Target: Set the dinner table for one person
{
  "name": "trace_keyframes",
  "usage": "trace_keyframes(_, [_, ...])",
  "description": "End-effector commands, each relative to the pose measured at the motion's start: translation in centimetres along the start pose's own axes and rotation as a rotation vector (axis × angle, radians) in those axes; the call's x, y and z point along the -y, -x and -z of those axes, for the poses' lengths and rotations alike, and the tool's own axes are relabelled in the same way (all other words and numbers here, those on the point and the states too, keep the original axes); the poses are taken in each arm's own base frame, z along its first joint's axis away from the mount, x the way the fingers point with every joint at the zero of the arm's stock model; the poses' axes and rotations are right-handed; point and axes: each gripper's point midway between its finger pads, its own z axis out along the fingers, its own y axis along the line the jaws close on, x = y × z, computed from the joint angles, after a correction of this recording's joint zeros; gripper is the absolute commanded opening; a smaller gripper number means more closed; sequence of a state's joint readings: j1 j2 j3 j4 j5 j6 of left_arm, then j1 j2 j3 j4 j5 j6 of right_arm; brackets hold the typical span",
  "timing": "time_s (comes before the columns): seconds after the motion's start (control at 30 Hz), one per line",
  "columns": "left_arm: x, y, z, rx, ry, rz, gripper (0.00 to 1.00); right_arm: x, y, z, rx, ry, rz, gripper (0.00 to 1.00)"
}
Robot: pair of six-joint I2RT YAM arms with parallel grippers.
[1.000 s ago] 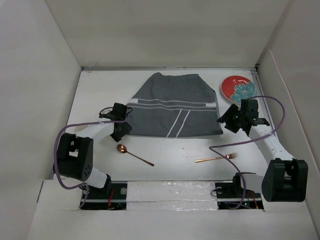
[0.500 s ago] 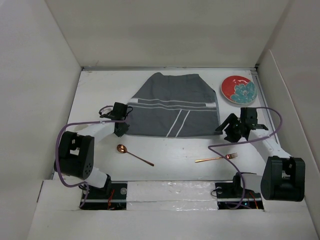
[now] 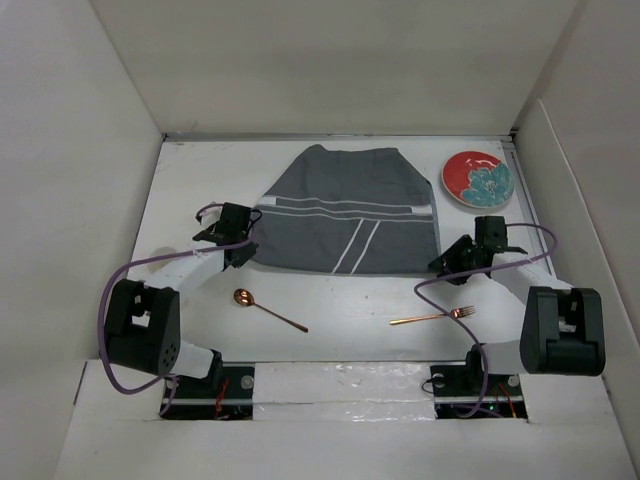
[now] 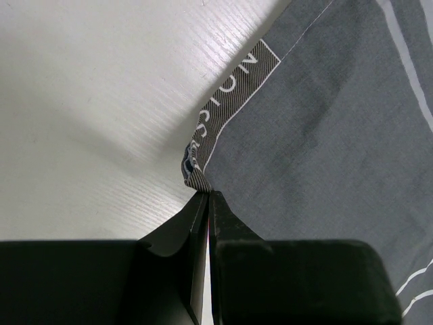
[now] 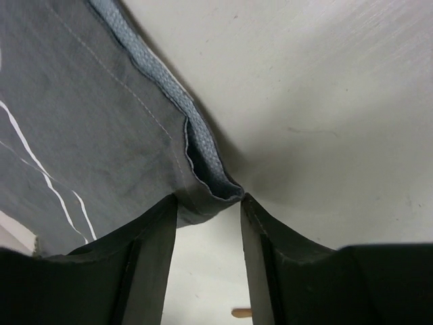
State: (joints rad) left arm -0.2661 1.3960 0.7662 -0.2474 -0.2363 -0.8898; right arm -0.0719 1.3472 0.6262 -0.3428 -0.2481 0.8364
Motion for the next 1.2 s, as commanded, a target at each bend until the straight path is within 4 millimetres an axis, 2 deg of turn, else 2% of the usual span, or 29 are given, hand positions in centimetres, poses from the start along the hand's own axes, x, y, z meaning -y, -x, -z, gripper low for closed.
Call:
trace_keyframes(0.0, [0.1, 0.7, 0.3, 0.026, -0.017, -0.015, 0.00, -1.7, 1.4, -0.5, 0.063, 0.050, -0.030, 0.46])
trace_keyframes(0.1, [0.0, 0.7, 0.4, 0.024, -0.016, -0.021, 0.00, -2.6, 2.1, -0.8, 0.101, 0.073, -0.028, 0.32])
trace_keyframes(0.2, [0.5, 1.4, 1.0, 0.044, -0.035, -0.026, 0.00, -3.5, 2.6, -1.0, 0.106, 0.086, -0.018, 0.13])
trace_keyframes(0.23, [0.8, 1.9, 1.4, 0.058, -0.048, -0.032, 0.00, -3.7, 2.7, -0.8, 0.108, 0.086, -0.013, 0.03])
trace_keyframes(0.27, [1.2, 2.4, 1.9, 0.073, -0.060, -0.033, 0.00, -4.2, 2.9, -0.5, 0.120, 0.093, 0.014, 0.00])
trace_keyframes(0.3, [2.6, 4.0, 3.2, 0.111, -0.106, -0.024, 0.00, -5.8, 3.8, 0.8, 0.158, 0.135, 0.035, 0.00])
trace_keyframes(0.37, [4.5, 6.4, 5.3, 0.171, -0.159, -0.034, 0.00, -7.5, 4.2, 2.7, 0.194, 0.158, 0.090, 0.00])
trace_keyframes(0.4, [8.1, 10.8, 10.1, 0.276, -0.278, -0.006, 0.00, -11.4, 5.6, 7.4, 0.269, 0.247, 0.141, 0.00])
trace_keyframes(0.43, [8.1, 10.8, 10.1, 0.279, -0.277, -0.019, 0.00, -11.4, 5.7, 7.5, 0.270, 0.248, 0.141, 0.00])
trace_keyframes(0.47, [10.6, 14.2, 14.5, 0.362, -0.374, 0.006, 0.00, -13.2, 5.5, 9.3, 0.291, 0.292, 0.194, 0.00])
trace_keyframes(0.5, [11.7, 15.8, 16.8, 0.405, -0.420, 0.008, 0.00, -16.4, 6.7, 13.9, 0.364, 0.380, 0.217, 0.00])
trace_keyframes(0.53, [12.8, 17.5, 19.4, 0.454, -0.470, 0.012, 0.00, -18.1, 6.9, 16.4, 0.402, 0.426, 0.242, 0.00])
trace_keyframes(0.57, [14.3, 20.7, 24.8, 0.555, -0.560, 0.022, 0.00, -19.7, 7.0, 18.9, 0.441, 0.475, 0.274, 0.00])
trace_keyframes(0.6, [14.8, 22.1, 27.3, 0.602, -0.595, 0.027, 0.00, -20.7, 7.3, 21.4, 0.478, 0.501, 0.285, 0.00])
trace_keyframes(0.63, [15.2, 23.4, 30.0, 0.647, -0.630, 0.034, 0.00, -23.6, 7.8, 27.0, 0.559, 0.600, 0.314, 0.00])
trace_keyframes(0.67, [15.6, 25.6, 34.8, 0.730, -0.697, 0.051, 0.00, -24.5, 8.1, 29.4, 0.606, 0.627, 0.336, 0.00])
trace_keyframes(0.7, [15.6, 26.5, 36.9, 0.765, -0.721, 0.061, 0.00, -25.1, 7.9, 31.3, 0.620, 0.644, 0.350, 0.00])
trace_keyframes(0.73, [15.5, 27.2, 38.8, 0.794, -0.742, 0.071, 0.00, -26.7, 8.0, 35.6, 0.682, 0.711, 0.369, 0.00])
trace_keyframes(0.77, [15.4, 28.3, 42.1, 0.843, -0.791, 0.092, 0.00, -27.3, 7.7, 37.1, 0.695, 0.737, 0.386, 0.00])
trace_keyframes(0.83, [15.3, 28.9, 44.1, 0.874, -0.821, 0.110, 0.00, -27.7, 7.4, 38.9, 0.688, 0.740, 0.403, 0.00])
trace_keyframes(0.87, [15.2, 29.3, 45.5, 0.894, -0.845, 0.124, 0.00, -28.8, 7.2, 41.1, 0.703, 0.785, 0.429, 0.00])
trace_keyframes(0.93, [15.2, 29.7, 46.2, 0.916, -0.850, 0.125, 0.00, -29.4, 6.8, 42.0, 0.694, 0.809, 0.443, 0.00])
trace_keyframes(0.97, [15.4, 29.9, 45.7, 0.914, -0.838, 0.127, 0.00, -29.8, 6.9, 42.1, 0.693, 0.821, 0.449, 0.00])
trace_keyframes(1.0, [15.6, 30.0, 44.4, 0.908, -0.804, 0.119, 0.00, -30.1, 7.0, 41.9, 0.689, 0.825, 0.453, 0.00])
trace_keyframes(1.03, [15.6, 30.0, 43.5, 0.902, -0.779, 0.119, 0.00, -30.6, 7.3, 40.6, 0.662, 0.817, 0.459, 0.00])
trace_keyframes(1.07, [16.1, 29.6, 41.3, 0.877, -0.747, 0.103, 0.00, -30.8, 7.5, 39.8, 0.638, 0.815, 0.463, 0.00])
trace_keyframes(1.1, [16.3, 29.5, 40.0, 0.864, -0.726, 0.094, 0.00, -31.1, 8.1, 37.8, 0.613, 0.787, 0.457, 0.00])
trace_keyframes(1.13, [16.5, 29.3, 38.7, 0.853, -0.703, 0.086, 0.00, -31.5, 8.5, 37.1, 0.614, 0.791, 0.457, 0.00])
trace_keyframes(1.17, [17.0, 28.7, 35.6, 0.820, -0.658, 0.057, 0.00, -31.6, 9.1, 36.2, 0.613, 0.779, 0.451, 0.00])
